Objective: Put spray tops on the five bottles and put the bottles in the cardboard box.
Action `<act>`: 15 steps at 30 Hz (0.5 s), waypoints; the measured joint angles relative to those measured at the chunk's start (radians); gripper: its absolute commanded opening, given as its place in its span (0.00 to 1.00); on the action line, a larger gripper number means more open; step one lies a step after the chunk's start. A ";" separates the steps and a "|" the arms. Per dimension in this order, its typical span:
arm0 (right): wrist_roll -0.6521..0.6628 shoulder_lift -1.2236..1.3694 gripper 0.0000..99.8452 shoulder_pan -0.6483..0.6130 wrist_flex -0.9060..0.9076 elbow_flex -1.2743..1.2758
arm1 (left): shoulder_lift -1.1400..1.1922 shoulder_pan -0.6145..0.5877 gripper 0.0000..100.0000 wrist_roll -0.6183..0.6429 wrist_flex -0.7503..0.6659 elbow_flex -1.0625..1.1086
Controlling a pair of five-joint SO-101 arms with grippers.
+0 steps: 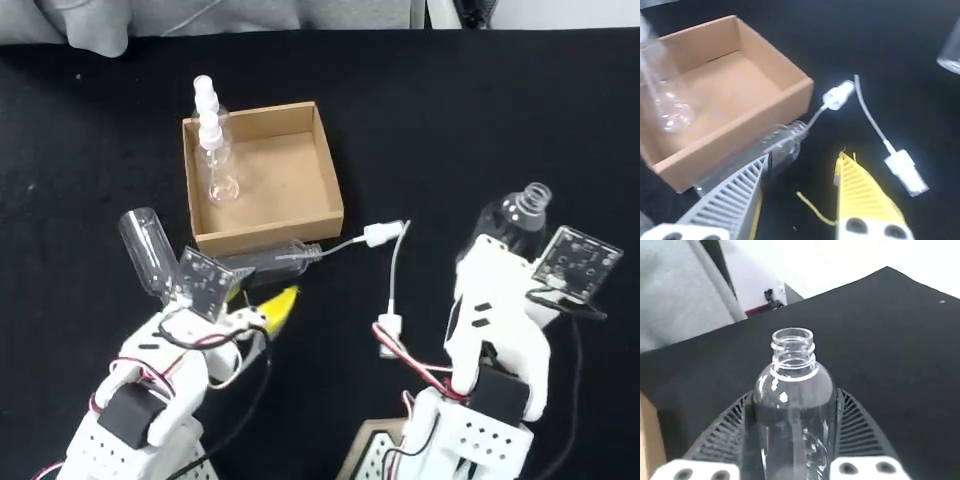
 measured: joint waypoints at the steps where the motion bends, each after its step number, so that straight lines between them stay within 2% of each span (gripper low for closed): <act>1: -0.005 0.000 0.07 0.008 0.000 0.000 | 0.000 0.014 0.19 0.000 0.000 0.000; 7: -0.012 0.000 0.07 0.038 -0.006 0.000 | 0.011 0.061 0.19 0.015 -0.032 0.000; 15: -0.012 0.000 0.07 0.087 -0.052 0.000 | 0.334 0.084 0.19 0.080 -0.203 -0.031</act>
